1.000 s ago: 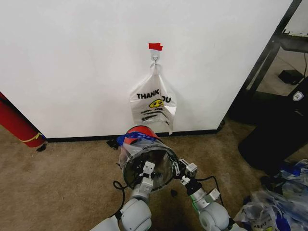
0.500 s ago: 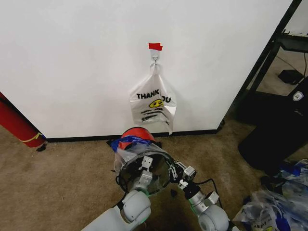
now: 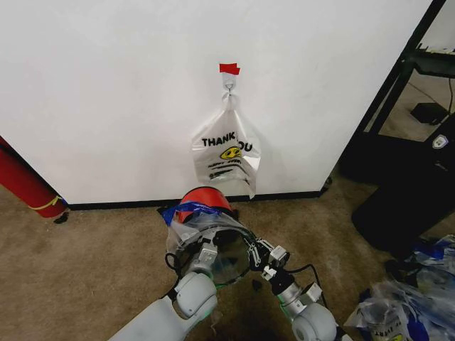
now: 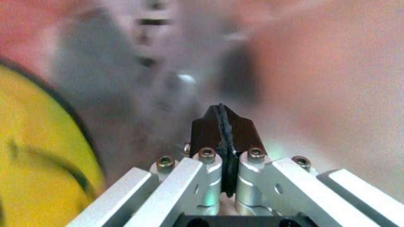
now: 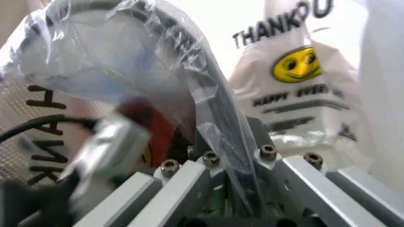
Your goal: Pick up the garbage bag from the wall and place it over the trash bin.
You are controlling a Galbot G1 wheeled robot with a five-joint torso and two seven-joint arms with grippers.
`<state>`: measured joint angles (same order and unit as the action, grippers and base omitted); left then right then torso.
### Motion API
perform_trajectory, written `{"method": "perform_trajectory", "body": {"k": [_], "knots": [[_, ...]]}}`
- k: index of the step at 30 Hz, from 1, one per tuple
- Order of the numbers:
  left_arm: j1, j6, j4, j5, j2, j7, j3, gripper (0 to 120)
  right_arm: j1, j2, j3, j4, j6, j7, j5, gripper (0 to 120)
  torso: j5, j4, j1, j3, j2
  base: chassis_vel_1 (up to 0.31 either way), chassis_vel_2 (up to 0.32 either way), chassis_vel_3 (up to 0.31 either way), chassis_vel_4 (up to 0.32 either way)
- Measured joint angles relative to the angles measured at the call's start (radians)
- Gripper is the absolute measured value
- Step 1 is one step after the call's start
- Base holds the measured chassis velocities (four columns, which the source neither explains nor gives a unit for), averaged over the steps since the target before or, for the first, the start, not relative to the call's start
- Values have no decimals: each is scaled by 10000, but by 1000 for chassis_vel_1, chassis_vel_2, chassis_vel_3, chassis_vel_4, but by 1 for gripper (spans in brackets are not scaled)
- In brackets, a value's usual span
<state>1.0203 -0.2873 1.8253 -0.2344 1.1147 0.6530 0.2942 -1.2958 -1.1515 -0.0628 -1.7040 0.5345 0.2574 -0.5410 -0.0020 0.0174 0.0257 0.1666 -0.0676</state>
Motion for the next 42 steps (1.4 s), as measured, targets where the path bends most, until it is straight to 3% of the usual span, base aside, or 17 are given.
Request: {"method": "perform_trajectory", "body": {"k": [14,17,18,22,25,28,33,38,42], "knots": [[982,570,1423,332,-704,-878,404,0,212,-66,38,79,-696,-691,-1526,0,0,0,0,0,0,0,0,0,0],[1904,1622,2263,1008,-1285,-1851,-352,0,222,54,-58,-116,-1245,-1312,-2615,0,0,-1,0,0,0,0,0,0,0],[1904,1622,2263,1008,-1285,-1851,-352,0,222,54,-58,-116,-1245,-1312,-2615,0,0,-1,0,0,0,0,0,0,0],[2691,3437,2862,1997,-1725,-3231,-1754,16,174,211,-257,-540,-2209,-2135,-4260,0,0,0,0,-1,0,0,0,0,0],[2948,5088,3063,1927,-1870,-4755,-2767,28,155,346,-409,-556,-2440,-2114,-4573,0,-1,0,0,0,0,0,0,0,0],[2927,5613,3193,1672,-2007,-5568,-3342,36,117,434,-472,-500,-2450,-1760,-4469,0,-1,0,0,-1,0,0,0,0,0],[2183,5904,2781,1092,-2330,-6189,-3846,51,76,557,-710,-17,-2176,-418,-3774,0,0,2,0,0,0,0,0,0,0],[803,6454,1170,458,-2478,-7067,-3890,75,-100,642,-1102,439,-1710,828,-3207,0,1,2,0,0,0,0,0,0,0],[302,6947,327,361,-2496,-7769,-3825,86,-216,686,-1324,537,-1541,1279,-3113,0,0,2,0,1,0,0,0,0,0]]}}
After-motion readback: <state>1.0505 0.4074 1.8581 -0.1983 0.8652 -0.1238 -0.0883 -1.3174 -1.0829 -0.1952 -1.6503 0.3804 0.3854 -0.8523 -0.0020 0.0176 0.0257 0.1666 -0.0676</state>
